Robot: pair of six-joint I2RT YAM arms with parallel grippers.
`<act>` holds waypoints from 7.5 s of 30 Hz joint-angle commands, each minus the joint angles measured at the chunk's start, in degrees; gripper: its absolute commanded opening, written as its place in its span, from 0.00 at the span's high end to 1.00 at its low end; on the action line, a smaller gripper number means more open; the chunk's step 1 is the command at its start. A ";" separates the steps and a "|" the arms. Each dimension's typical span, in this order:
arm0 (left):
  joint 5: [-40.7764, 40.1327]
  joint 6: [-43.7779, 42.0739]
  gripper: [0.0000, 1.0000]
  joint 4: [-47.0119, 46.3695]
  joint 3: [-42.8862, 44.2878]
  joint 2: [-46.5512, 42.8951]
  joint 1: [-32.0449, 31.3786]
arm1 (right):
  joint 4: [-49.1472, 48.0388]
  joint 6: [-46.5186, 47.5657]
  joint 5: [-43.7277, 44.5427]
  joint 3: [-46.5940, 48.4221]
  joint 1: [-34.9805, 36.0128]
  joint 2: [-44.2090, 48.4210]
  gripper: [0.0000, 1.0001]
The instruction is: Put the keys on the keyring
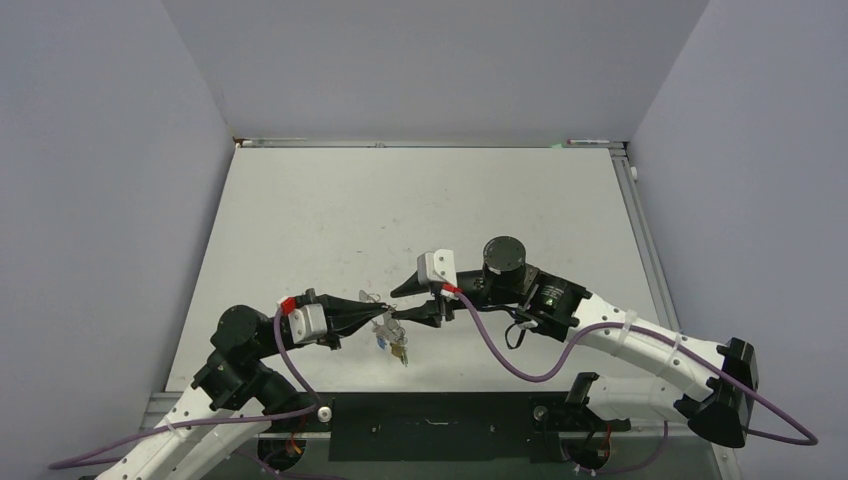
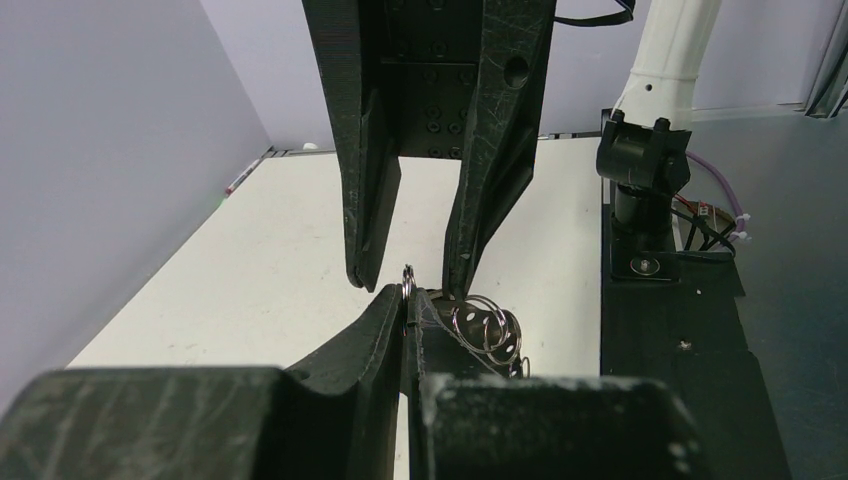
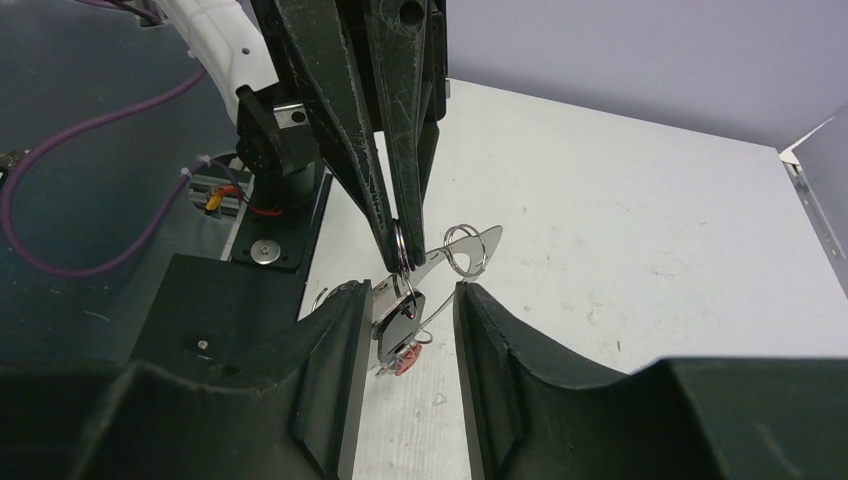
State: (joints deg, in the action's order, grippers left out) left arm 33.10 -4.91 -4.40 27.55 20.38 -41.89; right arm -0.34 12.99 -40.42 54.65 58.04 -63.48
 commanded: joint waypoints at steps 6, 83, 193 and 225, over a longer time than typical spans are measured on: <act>0.69 0.56 1.00 -5.18 0.66 -0.24 0.23 | -4.00 0.37 -3.48 2.83 -0.36 -0.91 0.68; -14.82 -19.20 0.73 37.37 25.66 17.65 -12.58 | 24.55 9.86 22.85 18.97 12.84 -6.14 0.95; -3.58 -1.51 1.00 -6.66 0.49 0.22 -2.51 | -1.16 -1.43 -3.35 0.99 -3.39 1.78 0.95; -6.08 -2.09 1.00 -7.82 -0.58 -0.78 -2.55 | -7.08 -11.85 17.48 -3.91 -2.64 8.42 0.38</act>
State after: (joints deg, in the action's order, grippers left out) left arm 26.98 -6.72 -6.74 26.92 20.40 -44.62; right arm -6.81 3.46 -26.70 49.19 55.16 -56.38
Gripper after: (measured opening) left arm 0.006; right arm 0.618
